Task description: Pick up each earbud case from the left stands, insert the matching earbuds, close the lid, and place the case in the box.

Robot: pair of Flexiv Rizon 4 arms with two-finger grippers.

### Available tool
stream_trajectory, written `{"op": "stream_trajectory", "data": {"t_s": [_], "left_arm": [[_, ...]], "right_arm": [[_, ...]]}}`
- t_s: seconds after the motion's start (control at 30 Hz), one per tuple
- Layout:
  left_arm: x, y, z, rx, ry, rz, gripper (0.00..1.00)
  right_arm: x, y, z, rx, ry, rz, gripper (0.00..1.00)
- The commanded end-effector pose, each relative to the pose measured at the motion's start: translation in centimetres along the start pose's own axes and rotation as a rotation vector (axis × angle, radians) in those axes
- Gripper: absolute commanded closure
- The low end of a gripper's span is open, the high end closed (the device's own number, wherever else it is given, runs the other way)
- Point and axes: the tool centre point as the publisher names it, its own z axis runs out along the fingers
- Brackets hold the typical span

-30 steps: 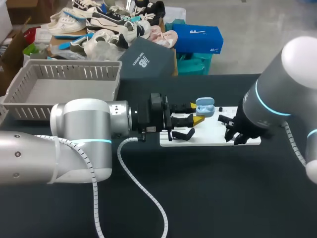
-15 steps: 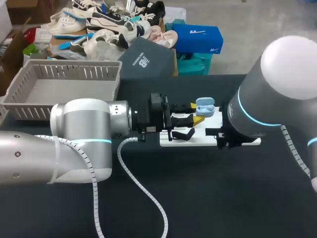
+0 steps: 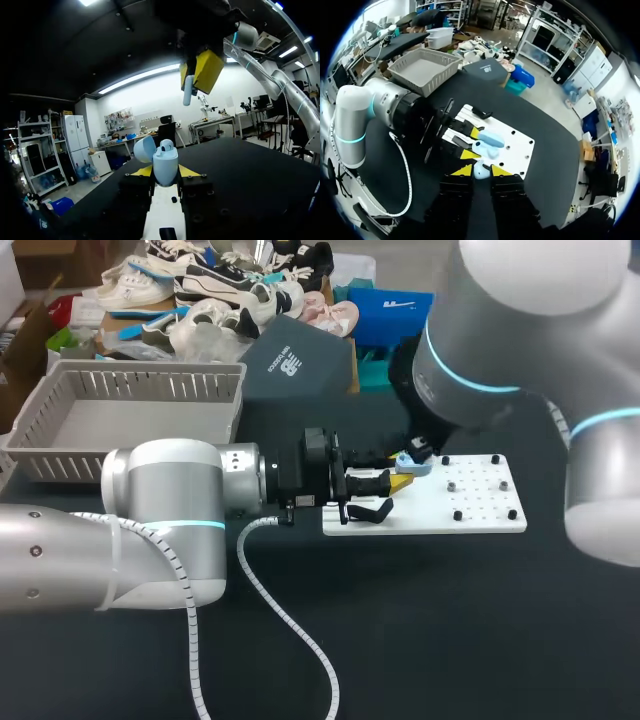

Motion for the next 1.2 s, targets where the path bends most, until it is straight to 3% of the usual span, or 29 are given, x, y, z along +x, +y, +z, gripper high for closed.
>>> {"op": "stream_trajectory", "data": {"t_s": [0.03,0.33,1.2], "left_arm": [[0.1,0.0,0.0,-0.003,-0.003,0.001,1.0],[0.1,0.0,0.0,-0.003,-0.003,0.001,1.0],[0.1,0.0,0.0,-0.003,-0.003,0.001,1.0]], "right_arm": [[-2.1,-0.1,0.6,-0.016,0.068,-0.025,1.0],[-3.4,-0.1,1.8,-0.05,0.105,-0.088,1.0],[-1.7,-0.2,4.6,-0.098,0.136,-0.07,1.0]]}}
